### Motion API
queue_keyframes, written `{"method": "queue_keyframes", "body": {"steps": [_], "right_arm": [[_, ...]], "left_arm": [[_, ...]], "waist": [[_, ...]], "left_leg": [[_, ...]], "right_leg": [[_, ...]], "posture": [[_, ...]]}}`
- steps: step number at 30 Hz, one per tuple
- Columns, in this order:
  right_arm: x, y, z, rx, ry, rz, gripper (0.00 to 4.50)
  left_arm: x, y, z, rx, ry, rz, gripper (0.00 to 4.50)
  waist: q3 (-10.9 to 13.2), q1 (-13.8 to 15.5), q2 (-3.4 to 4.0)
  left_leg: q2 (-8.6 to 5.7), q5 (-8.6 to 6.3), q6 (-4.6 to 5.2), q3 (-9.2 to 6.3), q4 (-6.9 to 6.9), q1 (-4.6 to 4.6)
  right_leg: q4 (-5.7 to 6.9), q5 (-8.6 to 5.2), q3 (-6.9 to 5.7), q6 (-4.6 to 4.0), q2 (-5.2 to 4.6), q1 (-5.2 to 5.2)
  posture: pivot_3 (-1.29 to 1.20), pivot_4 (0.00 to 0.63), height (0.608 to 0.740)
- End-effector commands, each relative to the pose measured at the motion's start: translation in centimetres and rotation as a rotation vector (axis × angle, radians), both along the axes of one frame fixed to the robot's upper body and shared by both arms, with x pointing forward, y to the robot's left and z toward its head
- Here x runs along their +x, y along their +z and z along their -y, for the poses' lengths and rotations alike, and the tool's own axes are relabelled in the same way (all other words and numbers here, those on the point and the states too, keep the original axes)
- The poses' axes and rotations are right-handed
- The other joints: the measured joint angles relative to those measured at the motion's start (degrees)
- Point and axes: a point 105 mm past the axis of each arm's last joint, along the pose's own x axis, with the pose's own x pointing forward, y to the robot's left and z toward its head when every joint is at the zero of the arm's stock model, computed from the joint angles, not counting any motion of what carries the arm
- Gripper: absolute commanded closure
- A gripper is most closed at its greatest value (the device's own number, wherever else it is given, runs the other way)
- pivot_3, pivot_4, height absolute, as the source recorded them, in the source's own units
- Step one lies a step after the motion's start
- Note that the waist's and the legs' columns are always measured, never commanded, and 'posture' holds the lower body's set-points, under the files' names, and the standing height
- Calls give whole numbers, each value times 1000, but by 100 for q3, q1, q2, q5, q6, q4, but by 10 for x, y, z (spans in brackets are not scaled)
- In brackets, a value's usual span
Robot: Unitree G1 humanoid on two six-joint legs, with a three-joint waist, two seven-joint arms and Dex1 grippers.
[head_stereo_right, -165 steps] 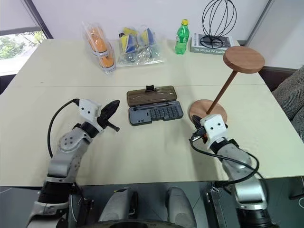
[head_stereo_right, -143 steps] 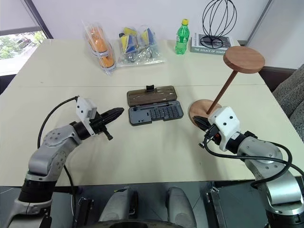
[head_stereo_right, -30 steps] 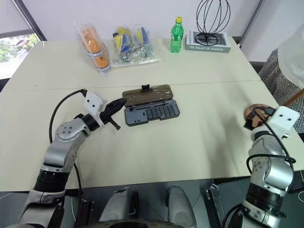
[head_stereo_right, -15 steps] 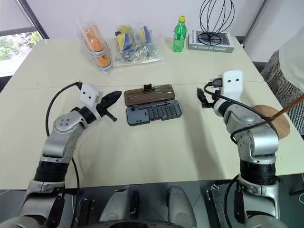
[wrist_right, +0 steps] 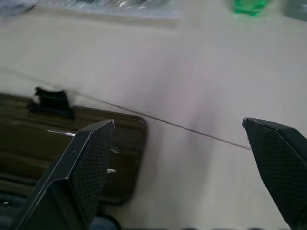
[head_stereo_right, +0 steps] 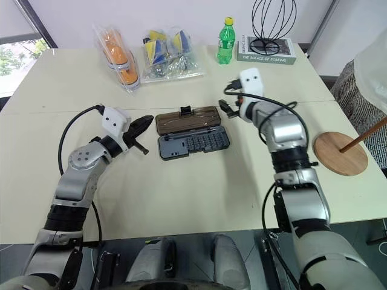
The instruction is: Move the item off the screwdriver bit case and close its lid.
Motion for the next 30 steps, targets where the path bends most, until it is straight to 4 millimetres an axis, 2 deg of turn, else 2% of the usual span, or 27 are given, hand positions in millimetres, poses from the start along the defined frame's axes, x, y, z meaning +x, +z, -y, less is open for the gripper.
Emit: {"method": "queue_keyframes", "body": {"steps": [1, 9, 19, 25, 30], "right_arm": [[9, -2, -7, -55, 21, 1, 28], [21, -14, -11, -122, 21, -2, 28], [24, -7, -32, -116, 102, 29, 28], [26, -15, -32, -126, 81, 4, 28], [25, -28, -23, -127, 54, -39, 28]], "left_arm": [[-6, 12, -3, 6, 20, 63, 4500], [-14, 9, -6, 6, 53, 64, 4500], [-18, 9, -9, 11, 72, 65, 4500], [-19, 10, -8, 11, 73, 71, 4500], [-21, 8, -6, 13, 73, 70, 4500]], "waist": [[0, 9, 0], [0, 1, 1], [1, -22, 2], [1, -7, 3], [1, -17, 3]], "left_leg": [[0, 0, 0, -1, 0, -1], [-3, 0, -1, 5, 1, -3], [1, 1, -2, 9, 0, -1], [-1, 1, -2, 11, 0, -2], [-1, 1, -3, 11, 0, -2]], "right_leg": [[-1, 0, -1, 0, -1, 0], [0, 1, -2, 1, -14, -1], [7, 1, -1, 0, -12, -7], [6, 1, -1, 0, -15, -6], [7, 1, 0, 0, -14, -7]], "posture": [[0, 150, 740], [0, 150, 740], [0, 150, 740], [0, 150, 740], [0, 150, 740]]}}
